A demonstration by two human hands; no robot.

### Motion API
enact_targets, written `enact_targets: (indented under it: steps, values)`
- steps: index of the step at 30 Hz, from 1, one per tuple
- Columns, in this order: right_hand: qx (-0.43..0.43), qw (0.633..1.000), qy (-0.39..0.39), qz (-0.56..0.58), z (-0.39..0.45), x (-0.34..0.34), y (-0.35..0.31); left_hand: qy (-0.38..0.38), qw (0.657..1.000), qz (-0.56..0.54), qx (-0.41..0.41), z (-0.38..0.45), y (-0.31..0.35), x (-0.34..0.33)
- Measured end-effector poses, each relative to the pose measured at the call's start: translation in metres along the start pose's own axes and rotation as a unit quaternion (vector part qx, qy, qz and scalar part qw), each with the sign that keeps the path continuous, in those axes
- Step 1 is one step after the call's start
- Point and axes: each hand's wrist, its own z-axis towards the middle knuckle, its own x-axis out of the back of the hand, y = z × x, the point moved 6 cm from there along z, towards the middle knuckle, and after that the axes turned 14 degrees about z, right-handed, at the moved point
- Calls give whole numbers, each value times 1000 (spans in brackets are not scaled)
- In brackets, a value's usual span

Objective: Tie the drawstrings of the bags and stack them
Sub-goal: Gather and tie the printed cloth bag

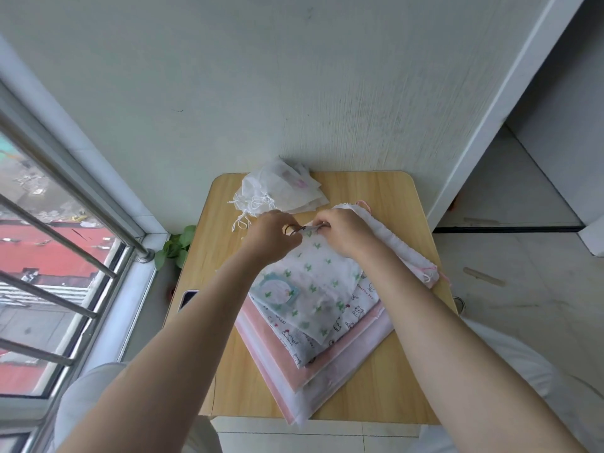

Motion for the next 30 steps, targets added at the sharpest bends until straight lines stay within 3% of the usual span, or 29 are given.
enact_targets:
  steps: [3, 6, 10, 12, 15, 17, 19, 23, 25, 28, 30]
  values:
    - [-30, 998, 29, -40, -2, 6, 4, 7, 994, 69, 80, -2, -17, 8]
    - [-57, 995, 45, -66, -10, 14, 9, 21, 988, 67, 138, -8, -39, 13]
    - [-65, 995, 56, -42, -14, 14, 11, -24, 973, -103, 203, -20, -49, 7]
    - [-71, 996, 57, -5, -12, 10, 14, -68, 926, -278, 246, -28, -50, 0]
    - [-115, 973, 57, 192, -14, 7, 19, -111, 799, -513, 294, -39, -55, -8]
    - [-160, 919, 68, 354, -17, 6, 23, -104, 738, -592, 305, -45, -61, -10]
    - [-194, 843, 83, 495, -19, 3, 29, -93, 730, -596, 321, -53, -70, -16]
    - [-226, 627, 172, 726, -27, -1, 43, -102, 812, -446, 361, -67, -93, -34]
    - [-225, 551, 225, 772, -29, -1, 52, -94, 855, -339, 381, -73, -104, -37]
    - [-235, 484, 255, 803, -31, -6, 59, -69, 852, -319, 409, -80, -112, -38]
    - [-256, 493, 237, 797, -34, -14, 59, -61, 806, -418, 415, -79, -111, -43]
